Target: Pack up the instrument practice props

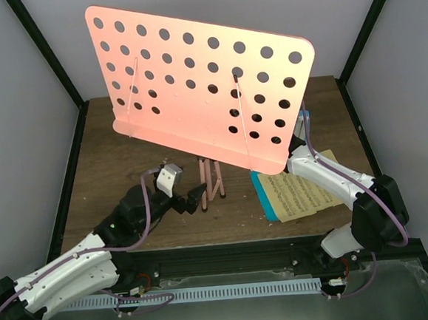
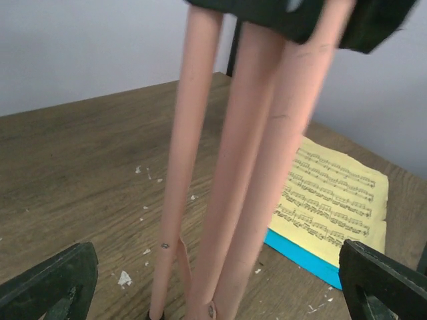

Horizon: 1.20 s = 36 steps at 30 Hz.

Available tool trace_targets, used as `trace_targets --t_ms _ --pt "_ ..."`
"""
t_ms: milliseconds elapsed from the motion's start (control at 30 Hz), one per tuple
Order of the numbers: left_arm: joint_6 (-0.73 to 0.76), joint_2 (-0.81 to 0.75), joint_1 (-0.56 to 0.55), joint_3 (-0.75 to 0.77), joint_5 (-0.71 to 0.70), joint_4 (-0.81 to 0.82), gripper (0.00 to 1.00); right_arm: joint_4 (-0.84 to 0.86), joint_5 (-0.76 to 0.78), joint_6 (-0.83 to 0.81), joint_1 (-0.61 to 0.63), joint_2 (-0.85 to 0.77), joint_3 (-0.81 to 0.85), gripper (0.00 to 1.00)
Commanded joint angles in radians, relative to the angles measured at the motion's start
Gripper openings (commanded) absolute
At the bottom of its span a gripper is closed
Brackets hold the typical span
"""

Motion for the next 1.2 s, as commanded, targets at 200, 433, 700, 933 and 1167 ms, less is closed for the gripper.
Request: trace_targets --t_ms 200,433,700,933,1167 --pt "0.006 0.106 0.130 0.050 0.219 0.093 1.00 0.017 0.103 0.071 0.001 -0.030 0.021 0.01" --pt "0.058 0.201 0.130 0.012 0.219 0.280 1.00 0.008 0.158 0.079 0.001 -0.022 0.029 0.01" --pt "0.084 0.348 0.070 0.020 0.115 0.477 1.00 0.082 0.184 0.123 0.001 -0.027 -0.013 0.01" --pt "0.087 0.481 0.000 0.045 -0.128 0.600 1.00 0.117 0.216 0.139 0.003 -0.034 -0.039 0.01" --pt "0.100 0.600 -0.035 0.085 -0.257 0.677 0.93 0.155 0.269 0.156 0.003 -0.062 -0.072 0.01"
